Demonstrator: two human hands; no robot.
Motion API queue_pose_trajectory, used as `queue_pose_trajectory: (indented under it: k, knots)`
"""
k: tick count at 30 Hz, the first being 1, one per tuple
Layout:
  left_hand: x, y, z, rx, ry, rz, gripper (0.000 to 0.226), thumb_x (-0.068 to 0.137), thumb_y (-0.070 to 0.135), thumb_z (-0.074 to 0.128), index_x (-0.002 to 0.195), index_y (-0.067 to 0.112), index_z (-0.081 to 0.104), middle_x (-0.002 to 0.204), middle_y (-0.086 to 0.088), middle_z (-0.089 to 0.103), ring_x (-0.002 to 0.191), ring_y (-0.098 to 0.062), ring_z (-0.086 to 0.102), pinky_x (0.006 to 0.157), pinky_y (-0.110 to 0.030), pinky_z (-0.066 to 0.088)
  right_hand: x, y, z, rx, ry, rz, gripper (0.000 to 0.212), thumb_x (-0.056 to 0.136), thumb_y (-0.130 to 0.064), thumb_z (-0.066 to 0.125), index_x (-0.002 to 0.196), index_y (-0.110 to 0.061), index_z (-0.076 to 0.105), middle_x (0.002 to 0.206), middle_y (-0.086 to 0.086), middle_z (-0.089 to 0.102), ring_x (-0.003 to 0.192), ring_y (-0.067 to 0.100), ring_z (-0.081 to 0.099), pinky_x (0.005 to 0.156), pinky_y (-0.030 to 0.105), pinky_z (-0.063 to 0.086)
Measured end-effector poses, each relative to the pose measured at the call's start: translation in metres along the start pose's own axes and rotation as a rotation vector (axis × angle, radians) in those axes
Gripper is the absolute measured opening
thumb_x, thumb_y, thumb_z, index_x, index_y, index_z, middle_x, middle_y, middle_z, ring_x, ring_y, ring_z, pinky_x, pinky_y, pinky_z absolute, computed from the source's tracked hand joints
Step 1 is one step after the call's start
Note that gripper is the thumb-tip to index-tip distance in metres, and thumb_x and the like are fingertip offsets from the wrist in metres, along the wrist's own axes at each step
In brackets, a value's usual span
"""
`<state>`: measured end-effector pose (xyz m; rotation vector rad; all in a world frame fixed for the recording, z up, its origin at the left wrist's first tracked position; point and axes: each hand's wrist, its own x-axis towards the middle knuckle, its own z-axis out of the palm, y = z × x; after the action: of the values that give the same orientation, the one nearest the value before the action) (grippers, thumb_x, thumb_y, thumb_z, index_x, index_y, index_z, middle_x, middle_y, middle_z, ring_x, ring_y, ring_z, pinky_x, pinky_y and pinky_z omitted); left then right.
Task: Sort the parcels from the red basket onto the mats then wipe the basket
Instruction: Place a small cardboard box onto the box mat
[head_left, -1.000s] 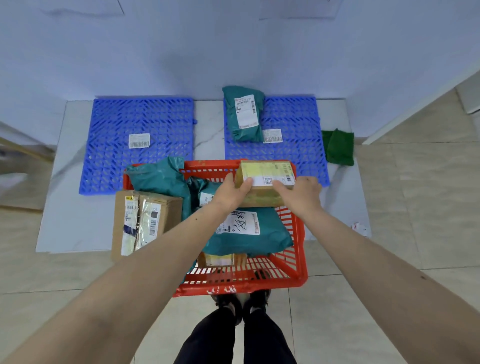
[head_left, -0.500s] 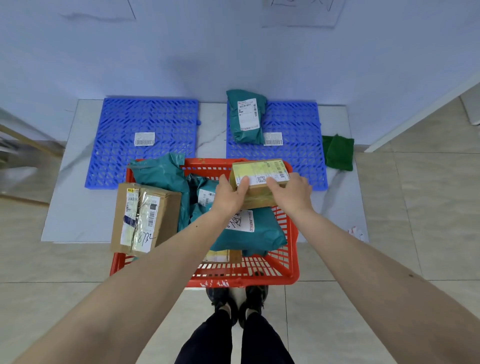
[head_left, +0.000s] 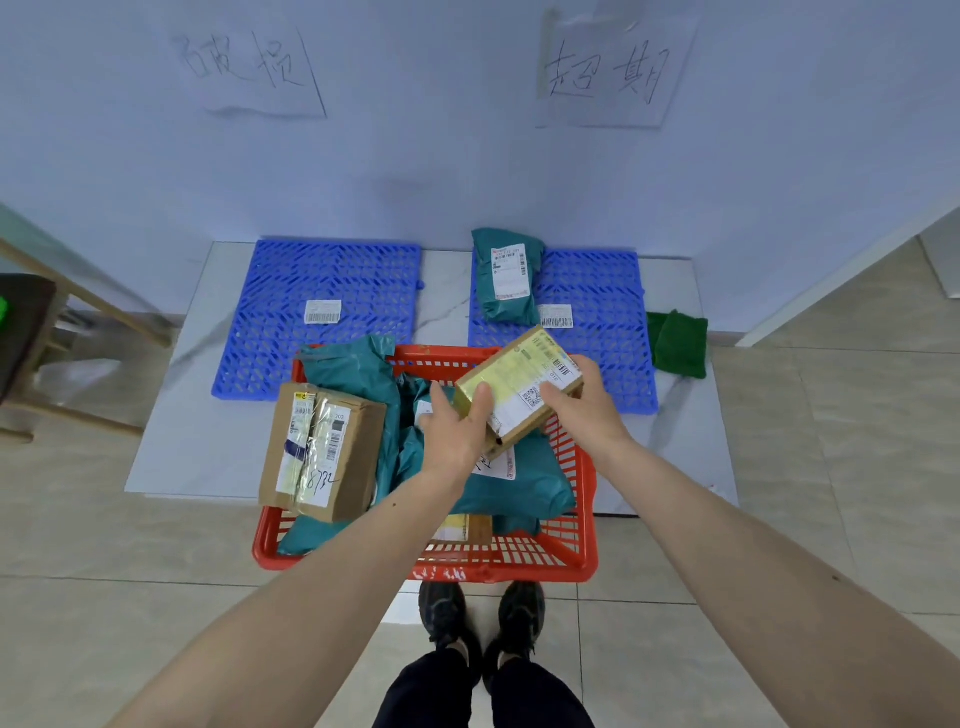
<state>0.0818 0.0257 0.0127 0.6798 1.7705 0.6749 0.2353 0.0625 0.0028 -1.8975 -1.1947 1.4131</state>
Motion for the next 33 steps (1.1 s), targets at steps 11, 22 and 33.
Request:
queue_pose_trajectory:
  k: [11,22,33]
  knots:
    - [-0.010,-0.006,-0.009,-0.104,-0.130,-0.070,0.123,0.043,0.095,0.058,0.149,0.045,0.023,0.148,0.003,0.046,0.129,-0.024,0.050,0.109,-0.051,0.039,-0.003,-0.041,-0.017,-0.109,-0.194,-0.097,0.051,0.094,-0.005,0.052,0.137,-0.030,0.038,0.116,-0.009,0.059,0.115,0.016,0.057,0.102,0.042,0.046]
    - [-0.020,0.008,-0.010,-0.165,-0.224,-0.027,0.062,0.092,0.058,0.051,0.148,0.045,0.026,0.114,0.011,0.069,0.105,-0.015,0.064,0.093,-0.037,0.053,-0.001,-0.049,-0.014,0.038,-0.207,-0.116,0.074,0.098,-0.017,0.054,0.152,-0.040,0.008,0.148,-0.002,0.046,0.128,0.018,0.052,0.105,0.043,0.046]
    - [-0.017,0.017,-0.007,-0.236,-0.204,0.046,0.064,0.091,0.061,0.051,0.147,0.050,0.022,0.124,0.012,0.065,0.109,-0.017,0.065,0.099,-0.043,0.051,-0.012,-0.036,-0.003,0.063,-0.277,-0.079,0.065,0.091,-0.053,0.055,0.148,-0.043,0.027,0.138,-0.009,0.055,0.125,0.014,0.055,0.105,0.044,0.047]
